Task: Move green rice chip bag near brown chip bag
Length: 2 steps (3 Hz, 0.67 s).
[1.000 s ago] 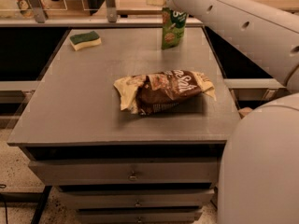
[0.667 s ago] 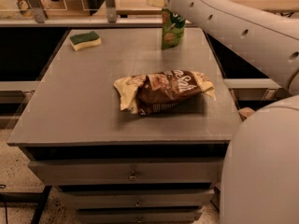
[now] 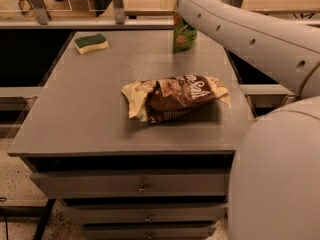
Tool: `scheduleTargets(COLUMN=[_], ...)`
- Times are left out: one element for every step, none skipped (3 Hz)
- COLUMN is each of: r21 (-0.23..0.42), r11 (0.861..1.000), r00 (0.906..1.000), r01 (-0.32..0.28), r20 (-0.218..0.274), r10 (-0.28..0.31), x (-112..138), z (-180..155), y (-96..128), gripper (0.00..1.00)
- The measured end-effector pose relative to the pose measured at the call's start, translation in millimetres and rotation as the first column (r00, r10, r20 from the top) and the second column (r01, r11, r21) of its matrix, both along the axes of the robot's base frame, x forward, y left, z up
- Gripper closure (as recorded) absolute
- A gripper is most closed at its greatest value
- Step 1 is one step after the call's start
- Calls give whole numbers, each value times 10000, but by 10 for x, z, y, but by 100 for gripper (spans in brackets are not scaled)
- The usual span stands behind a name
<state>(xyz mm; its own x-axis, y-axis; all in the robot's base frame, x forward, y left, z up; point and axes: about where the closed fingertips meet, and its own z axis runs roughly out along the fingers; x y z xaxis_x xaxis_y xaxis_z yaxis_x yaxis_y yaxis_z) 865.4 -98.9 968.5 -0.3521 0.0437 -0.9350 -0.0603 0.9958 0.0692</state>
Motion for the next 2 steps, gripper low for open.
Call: scheduleTargets(r21=[-329,-508], r11=[9995,9987], r00=[10000,9999], r01=[26,64], r20=[27,-78], r10=[-25,-68], x=[27,31], z=[-16,-43], y=[41,63], gripper=[41,64])
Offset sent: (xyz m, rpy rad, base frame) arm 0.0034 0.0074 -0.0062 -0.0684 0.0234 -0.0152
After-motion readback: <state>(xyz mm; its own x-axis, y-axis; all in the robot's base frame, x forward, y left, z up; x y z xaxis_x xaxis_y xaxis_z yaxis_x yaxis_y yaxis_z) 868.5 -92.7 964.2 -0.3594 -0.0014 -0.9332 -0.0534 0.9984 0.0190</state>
